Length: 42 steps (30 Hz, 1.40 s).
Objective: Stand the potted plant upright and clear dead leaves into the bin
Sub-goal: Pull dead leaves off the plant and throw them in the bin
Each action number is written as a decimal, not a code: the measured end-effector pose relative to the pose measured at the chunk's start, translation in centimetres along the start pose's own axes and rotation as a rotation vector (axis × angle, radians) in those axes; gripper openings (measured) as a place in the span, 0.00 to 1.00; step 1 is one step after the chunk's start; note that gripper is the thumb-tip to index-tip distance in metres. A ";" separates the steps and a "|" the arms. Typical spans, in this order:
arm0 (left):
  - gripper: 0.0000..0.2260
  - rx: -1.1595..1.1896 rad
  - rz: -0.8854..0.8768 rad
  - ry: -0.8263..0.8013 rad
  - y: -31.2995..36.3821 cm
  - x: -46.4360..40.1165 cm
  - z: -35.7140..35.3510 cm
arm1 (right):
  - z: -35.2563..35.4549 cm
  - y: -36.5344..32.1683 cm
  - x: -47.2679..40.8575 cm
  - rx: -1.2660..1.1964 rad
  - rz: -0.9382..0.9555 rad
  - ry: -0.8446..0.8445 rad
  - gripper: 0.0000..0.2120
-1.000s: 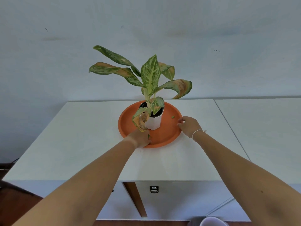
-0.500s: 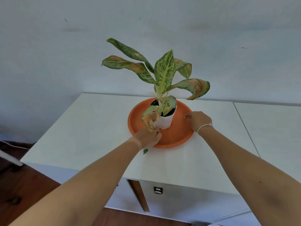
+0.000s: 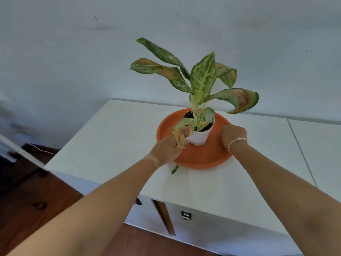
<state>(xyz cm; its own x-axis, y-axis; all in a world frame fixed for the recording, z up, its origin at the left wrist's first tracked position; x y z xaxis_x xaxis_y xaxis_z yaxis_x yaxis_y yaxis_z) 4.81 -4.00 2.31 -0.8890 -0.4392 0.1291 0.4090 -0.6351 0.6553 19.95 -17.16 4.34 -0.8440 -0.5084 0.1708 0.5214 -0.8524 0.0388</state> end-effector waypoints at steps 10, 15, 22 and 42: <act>0.15 0.104 -0.017 0.045 -1.6 2.2 0.6 | -3.1 0.3 -0.8 0.039 0.015 0.108 0.18; 0.15 0.088 0.032 0.025 -2.9 3.7 0.0 | -3.1 0.5 -0.5 -0.260 -0.042 0.127 0.17; 0.12 0.143 0.031 0.021 -4.5 4.9 -1.1 | -3.2 1.0 1.8 -0.599 -0.105 0.149 0.17; 0.12 -0.023 -0.173 -0.144 -5.8 4.6 -1.4 | -8.3 -1.1 14.5 -1.393 -0.636 0.130 0.15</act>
<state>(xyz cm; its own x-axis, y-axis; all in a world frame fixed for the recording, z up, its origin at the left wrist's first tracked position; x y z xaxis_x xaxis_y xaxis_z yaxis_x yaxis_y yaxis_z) -1.34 -3.22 -1.89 -0.9659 -0.2282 0.1224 0.2510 -0.7083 0.6598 6.06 -24.57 -1.39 -0.9178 0.0290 0.3959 -0.3836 -0.3215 -0.8657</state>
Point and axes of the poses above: each hand's wrist, its own x-axis away from the middle knuckle, its own z-axis out of the back of the hand, y = z × x, the point moved 2 cm from there along -x, towards the middle knuckle
